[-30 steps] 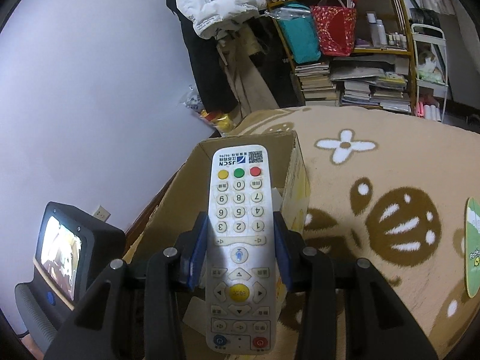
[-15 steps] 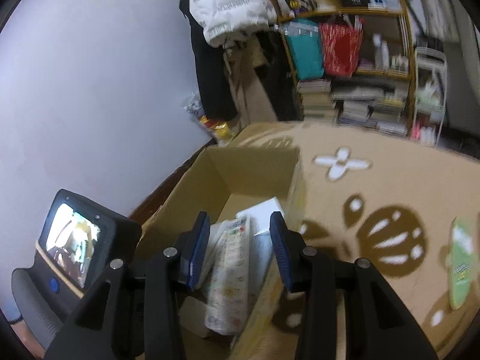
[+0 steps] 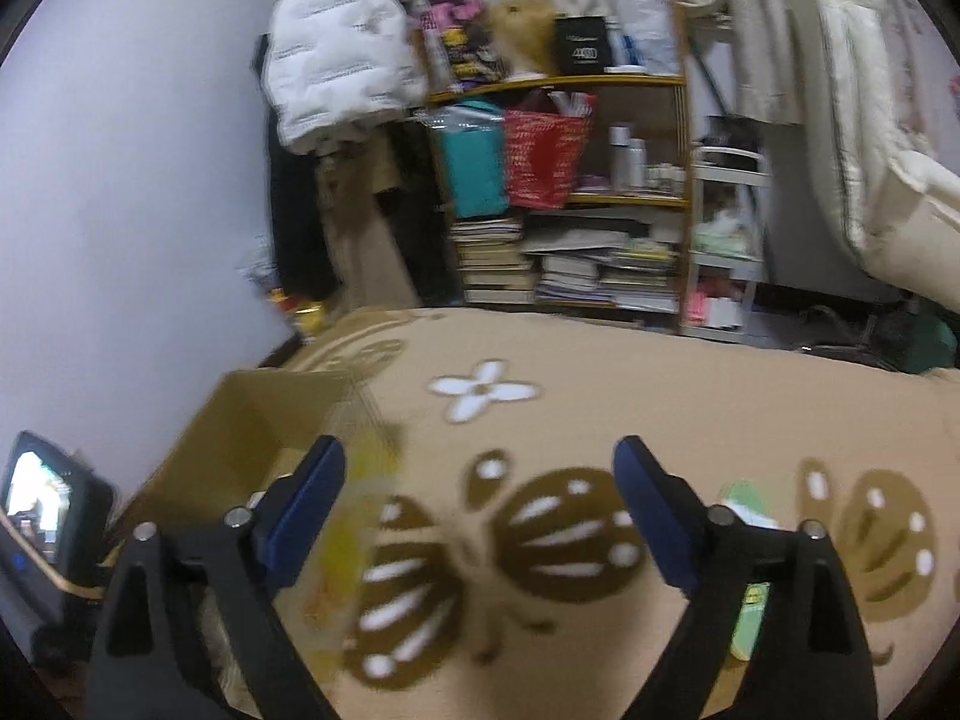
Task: Organize rigid objects
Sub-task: 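Drop the JSCN remote into the box with the right tool, then move the right tool to the green Pochacco card and grasp it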
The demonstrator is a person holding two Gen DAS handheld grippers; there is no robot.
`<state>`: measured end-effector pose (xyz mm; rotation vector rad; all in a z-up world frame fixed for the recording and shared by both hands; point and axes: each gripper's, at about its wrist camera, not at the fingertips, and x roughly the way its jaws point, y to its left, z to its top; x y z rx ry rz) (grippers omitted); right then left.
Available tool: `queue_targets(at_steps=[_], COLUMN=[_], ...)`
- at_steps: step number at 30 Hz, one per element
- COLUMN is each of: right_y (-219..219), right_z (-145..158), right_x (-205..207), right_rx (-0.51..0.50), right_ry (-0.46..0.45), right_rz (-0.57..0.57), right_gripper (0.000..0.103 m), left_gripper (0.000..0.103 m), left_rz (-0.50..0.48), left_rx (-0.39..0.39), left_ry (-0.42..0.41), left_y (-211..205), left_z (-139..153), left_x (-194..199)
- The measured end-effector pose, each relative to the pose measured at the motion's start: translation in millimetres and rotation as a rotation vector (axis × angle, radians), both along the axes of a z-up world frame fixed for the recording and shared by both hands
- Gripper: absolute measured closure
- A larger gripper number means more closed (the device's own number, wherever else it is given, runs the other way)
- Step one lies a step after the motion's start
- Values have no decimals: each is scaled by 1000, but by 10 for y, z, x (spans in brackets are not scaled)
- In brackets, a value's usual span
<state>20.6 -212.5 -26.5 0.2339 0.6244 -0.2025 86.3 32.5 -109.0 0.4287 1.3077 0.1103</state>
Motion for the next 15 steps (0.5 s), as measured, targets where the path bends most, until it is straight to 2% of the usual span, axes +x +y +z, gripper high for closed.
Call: queue_targets(at_steps=[7, 11, 15], right_y=[-468, -692, -823], right_z=[-202, -353, -541], right_x=[-96, -109, -86], right_rx=[-25, 23, 29], right_ry=[51, 85, 124], right_rz=[-108, -153, -199], right_gripper=[0, 0, 0], left_gripper=[77, 77, 77], left_rz=[2, 2, 3], left_rx=[-12, -16, -21], left_ry=[8, 10, 11], left_y=[14, 44, 78], left_z=[-5, -8, -7], left_x=[19, 35, 54])
